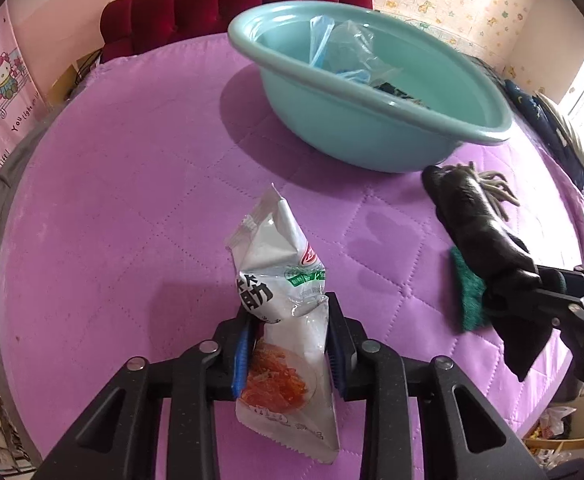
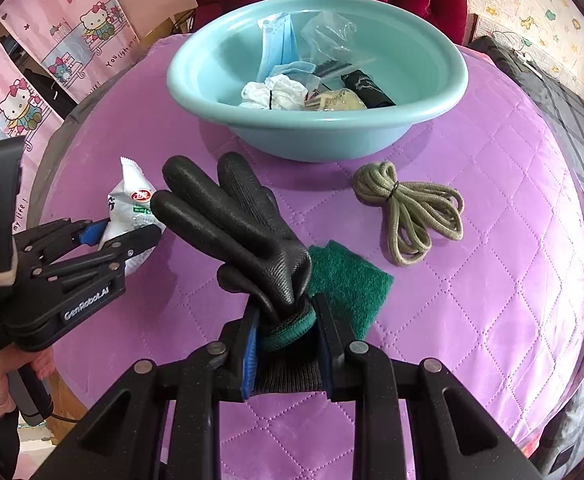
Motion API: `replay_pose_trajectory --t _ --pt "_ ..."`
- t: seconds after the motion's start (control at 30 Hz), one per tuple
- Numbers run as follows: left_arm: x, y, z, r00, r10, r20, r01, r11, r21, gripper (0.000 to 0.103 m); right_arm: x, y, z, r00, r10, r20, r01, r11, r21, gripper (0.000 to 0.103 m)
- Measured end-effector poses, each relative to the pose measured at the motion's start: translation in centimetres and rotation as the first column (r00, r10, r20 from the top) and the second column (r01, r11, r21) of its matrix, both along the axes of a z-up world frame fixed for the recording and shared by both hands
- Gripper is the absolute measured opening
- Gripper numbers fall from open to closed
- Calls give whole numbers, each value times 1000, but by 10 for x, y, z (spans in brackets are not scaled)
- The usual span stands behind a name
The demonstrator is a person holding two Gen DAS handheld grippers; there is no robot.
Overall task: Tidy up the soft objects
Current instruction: 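Carry the black glove and white packet with both tools over the teal basin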
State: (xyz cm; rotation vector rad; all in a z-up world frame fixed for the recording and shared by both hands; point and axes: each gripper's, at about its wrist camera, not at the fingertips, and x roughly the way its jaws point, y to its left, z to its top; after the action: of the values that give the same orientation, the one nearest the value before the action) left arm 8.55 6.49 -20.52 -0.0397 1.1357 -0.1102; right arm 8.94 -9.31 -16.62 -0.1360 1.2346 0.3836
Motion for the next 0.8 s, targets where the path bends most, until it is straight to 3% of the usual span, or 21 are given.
replay_pose_trajectory --t 0.8 --pt "-50 -35 54 1000 4 28 -4 1000 -9 35 -14 -18 28 1000 30 8 -30 999 -22 26"
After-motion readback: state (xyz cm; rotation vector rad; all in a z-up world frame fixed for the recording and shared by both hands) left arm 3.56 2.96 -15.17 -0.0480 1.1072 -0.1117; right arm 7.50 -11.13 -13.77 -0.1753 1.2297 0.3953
